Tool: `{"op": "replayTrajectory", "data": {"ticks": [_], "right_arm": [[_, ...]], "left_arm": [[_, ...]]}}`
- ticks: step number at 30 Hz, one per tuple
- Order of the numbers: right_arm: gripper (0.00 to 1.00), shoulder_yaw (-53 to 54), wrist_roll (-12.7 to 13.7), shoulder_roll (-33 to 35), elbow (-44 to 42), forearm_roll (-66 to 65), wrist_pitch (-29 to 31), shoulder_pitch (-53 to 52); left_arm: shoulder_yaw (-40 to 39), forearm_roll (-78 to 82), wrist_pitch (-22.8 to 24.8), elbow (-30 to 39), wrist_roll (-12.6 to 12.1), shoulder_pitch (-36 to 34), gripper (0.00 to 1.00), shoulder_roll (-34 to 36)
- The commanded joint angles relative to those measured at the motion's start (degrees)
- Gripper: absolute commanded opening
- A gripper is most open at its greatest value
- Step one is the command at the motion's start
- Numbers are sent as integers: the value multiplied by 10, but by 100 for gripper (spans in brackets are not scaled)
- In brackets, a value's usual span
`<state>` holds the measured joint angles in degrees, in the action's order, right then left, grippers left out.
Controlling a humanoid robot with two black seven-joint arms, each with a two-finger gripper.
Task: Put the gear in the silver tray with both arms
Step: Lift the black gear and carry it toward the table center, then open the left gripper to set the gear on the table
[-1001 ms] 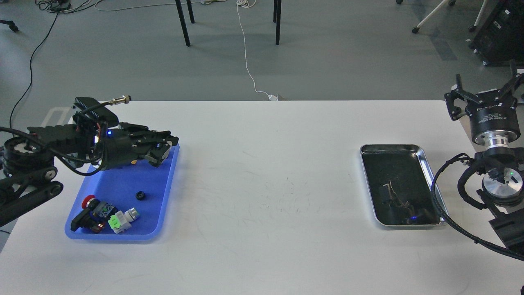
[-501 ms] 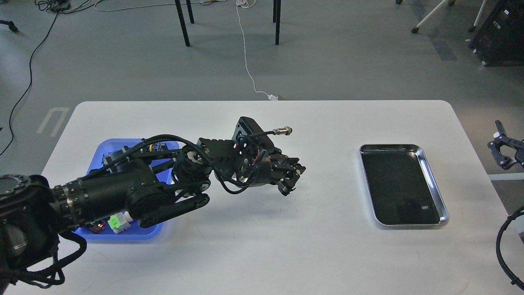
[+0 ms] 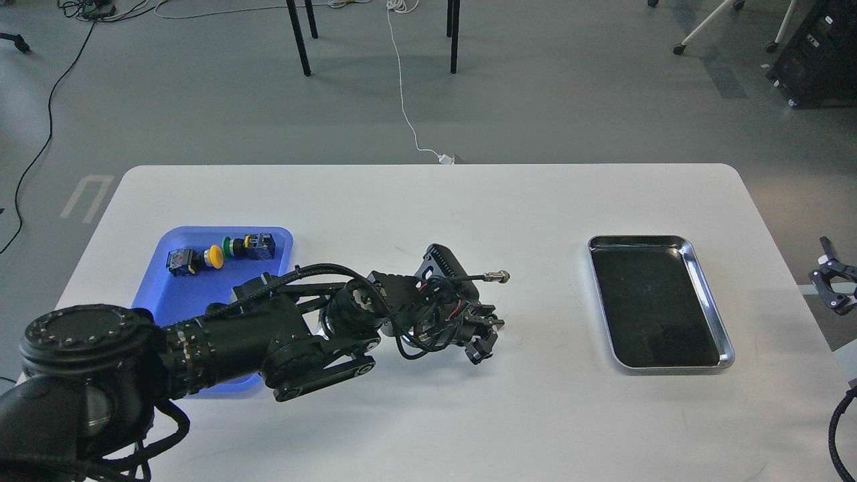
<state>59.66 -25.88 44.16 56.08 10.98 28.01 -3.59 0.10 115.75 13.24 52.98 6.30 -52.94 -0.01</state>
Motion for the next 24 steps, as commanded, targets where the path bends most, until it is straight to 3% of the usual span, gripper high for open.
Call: {"op": "replayTrajectory", "data": {"ticks": [1, 2, 5, 9, 16, 24], "right_arm": [[99, 0, 0, 0, 1, 0, 0, -6], [99, 0, 0, 0, 1, 0, 0, -7], [99, 0, 0, 0, 1, 0, 0, -10], [99, -2, 1, 3, 1, 0, 0, -19], [99, -11, 7, 38, 1, -10, 0, -78], [99, -63, 8, 61, 3, -141, 0, -215]], "left_arm": [[0, -1, -1, -2, 0, 7, 22, 0], [-3, -1, -1, -2, 0, 8, 26, 0], [-9, -4, -2, 4, -2, 8, 52, 0], [-15, -9, -30, 17, 4, 6, 73, 0], [-107, -111, -37, 60, 3, 8, 75, 0], [-258, -440, -28, 88, 11, 9, 83, 147]]}}
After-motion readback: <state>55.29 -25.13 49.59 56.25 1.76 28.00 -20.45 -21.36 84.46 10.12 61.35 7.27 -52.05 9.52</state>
